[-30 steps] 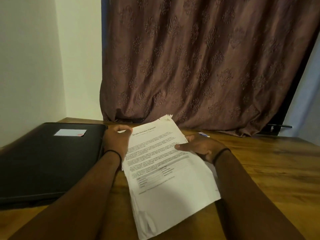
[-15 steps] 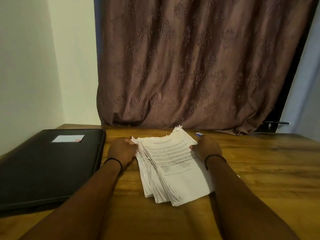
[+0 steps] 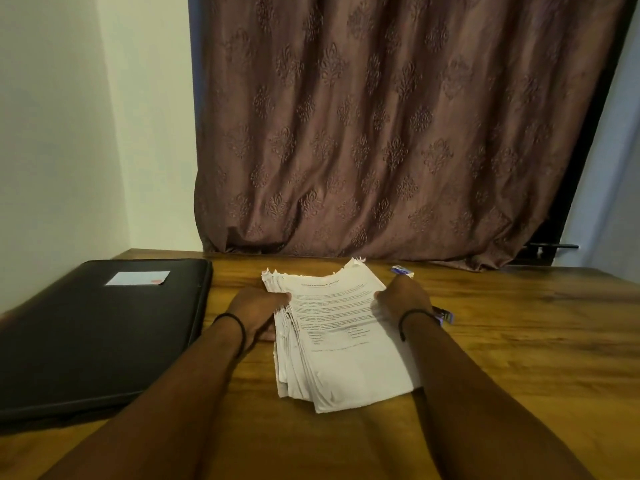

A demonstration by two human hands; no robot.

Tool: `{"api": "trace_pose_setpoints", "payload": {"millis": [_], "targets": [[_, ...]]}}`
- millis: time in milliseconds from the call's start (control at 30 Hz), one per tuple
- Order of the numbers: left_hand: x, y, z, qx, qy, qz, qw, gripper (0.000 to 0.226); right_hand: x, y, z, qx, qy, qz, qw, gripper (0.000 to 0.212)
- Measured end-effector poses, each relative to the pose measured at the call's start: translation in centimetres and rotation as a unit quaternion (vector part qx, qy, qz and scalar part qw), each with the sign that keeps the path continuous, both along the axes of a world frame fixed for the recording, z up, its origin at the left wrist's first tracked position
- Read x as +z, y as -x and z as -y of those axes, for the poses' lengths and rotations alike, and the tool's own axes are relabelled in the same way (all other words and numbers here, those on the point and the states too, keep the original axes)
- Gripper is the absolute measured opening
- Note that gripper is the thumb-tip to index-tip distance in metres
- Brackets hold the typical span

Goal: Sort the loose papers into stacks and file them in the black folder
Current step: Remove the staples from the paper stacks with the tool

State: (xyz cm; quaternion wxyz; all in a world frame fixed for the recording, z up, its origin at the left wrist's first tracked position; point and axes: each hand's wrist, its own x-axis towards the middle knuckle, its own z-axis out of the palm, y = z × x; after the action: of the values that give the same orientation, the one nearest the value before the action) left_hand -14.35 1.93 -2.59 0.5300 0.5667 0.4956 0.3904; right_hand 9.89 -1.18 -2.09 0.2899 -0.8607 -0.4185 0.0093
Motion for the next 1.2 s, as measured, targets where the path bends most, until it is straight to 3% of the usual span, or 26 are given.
{"api": "trace_pose_setpoints", "payload": {"millis": [100,233,333,400,467,567,633,767,900,1000,1100,1200], "targets": [[-0.4,-0.5,-0.2,0.03,-0.064,-0.078,0.994,0.017,0.0,0.1,-0.1,0.003,0.008,-0.03,1.0,0.023],[-0.2,-0.8,-0.1,0.038,-0.109,-0.093,0.989,0.02,-0.1,-0.2,-0.7,0.047,0.009,-0.13,0.99,0.025],[-0.1,-0.5,-0.2,-0.015,-0.043,0.014,0.999,0.007,0.4,-0.1,0.2,0.123,0.014,-0.229,0.966,0.031],[-0.2,-0.1,-0.4,-0.071,0.037,0.079,0.994,0.024,0.7,-0.1,1.0,0.153,0.027,-0.246,0.957,0.041],[-0.2,0.2,-0.6,-0.1,0.074,0.109,0.986,0.037,0.9,0.2,2.0,0.168,-0.009,-0.28,0.945,0.035],[0.0,0.5,-0.2,-0.132,0.093,0.192,0.968,0.036,0.4,0.5,3.5,0.237,-0.117,-0.447,0.855,0.023],[0.6,0.6,0.3,-0.156,0.089,0.224,0.958,0.034,0.0,0.7,4.6,0.264,-0.175,-0.494,0.81,0.028],[3.6,-1.1,2.2,-0.18,0.01,0.227,0.957,0.036,1.3,0.2,6.7,0.25,-0.299,-0.465,0.795,0.029],[8.8,-4.6,5.4,-0.182,-0.119,0.242,0.946,0.037,7.2,-1.4,10.7,0.197,-0.43,-0.306,0.826,0.028],[11.2,-7.0,7.4,-0.179,-0.151,0.28,0.931,0.035,10.3,-2.2,13.9,0.216,-0.502,-0.246,0.8,0.031],[8.9,-8.5,9.6,-0.187,-0.156,0.258,0.935,0.034,8.0,-3.3,16.3,0.222,-0.489,-0.275,0.798,0.034],[3.8,-9.5,10.9,-0.187,-0.124,0.202,0.953,0.031,2.2,-4.5,17.7,0.203,-0.422,-0.374,0.8,0.027]]}}
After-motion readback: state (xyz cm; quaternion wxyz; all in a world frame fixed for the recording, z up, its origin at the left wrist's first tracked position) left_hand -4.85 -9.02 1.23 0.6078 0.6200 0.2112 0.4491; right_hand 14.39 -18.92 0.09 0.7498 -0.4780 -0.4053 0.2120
